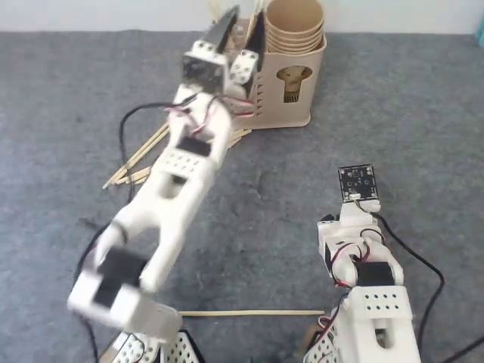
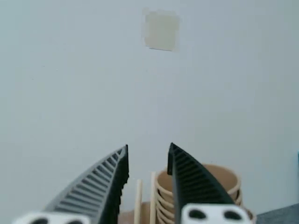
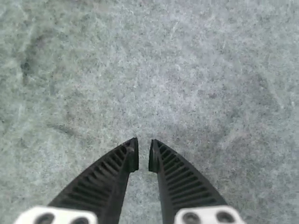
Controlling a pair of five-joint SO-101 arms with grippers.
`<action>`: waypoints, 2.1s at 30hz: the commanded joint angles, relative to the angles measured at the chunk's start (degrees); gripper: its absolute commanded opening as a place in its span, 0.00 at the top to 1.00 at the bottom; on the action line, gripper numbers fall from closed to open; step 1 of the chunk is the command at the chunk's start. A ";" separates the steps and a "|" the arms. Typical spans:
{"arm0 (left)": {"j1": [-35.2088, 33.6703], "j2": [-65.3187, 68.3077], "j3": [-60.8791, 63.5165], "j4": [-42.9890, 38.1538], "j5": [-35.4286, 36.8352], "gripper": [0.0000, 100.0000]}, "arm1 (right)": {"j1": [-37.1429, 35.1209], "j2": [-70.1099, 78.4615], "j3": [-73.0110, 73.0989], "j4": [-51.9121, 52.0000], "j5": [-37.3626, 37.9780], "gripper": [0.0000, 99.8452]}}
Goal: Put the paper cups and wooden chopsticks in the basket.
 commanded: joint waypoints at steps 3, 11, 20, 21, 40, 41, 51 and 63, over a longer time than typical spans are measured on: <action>-5.80 -30.42 12.09 22.07 0.53 0.86 | 0.22 -1.10 -0.44 -0.84 0.88 0.95; -17.49 -51.34 12.18 56.88 0.53 0.86 | 0.13 -1.10 -0.44 0.22 0.88 0.95; -31.03 -52.66 16.66 73.41 0.53 0.86 | -4.26 -1.10 -2.20 9.27 5.45 0.95; -32.18 -52.66 18.42 73.76 0.53 0.86 | -6.55 -1.10 -2.29 10.42 6.33 0.95; -41.93 -46.15 34.15 66.64 6.24 0.86 | -38.11 37.32 -48.00 48.57 24.97 0.87; -42.99 -43.52 33.01 65.76 6.33 0.86 | -41.54 40.66 -48.53 46.90 23.65 0.84; -54.42 -11.43 11.21 64.79 14.51 0.86 | -60.26 56.84 -48.70 27.56 12.22 0.85; -59.87 1.23 -0.57 66.20 23.56 0.86 | -65.89 57.98 -46.33 22.11 5.54 0.85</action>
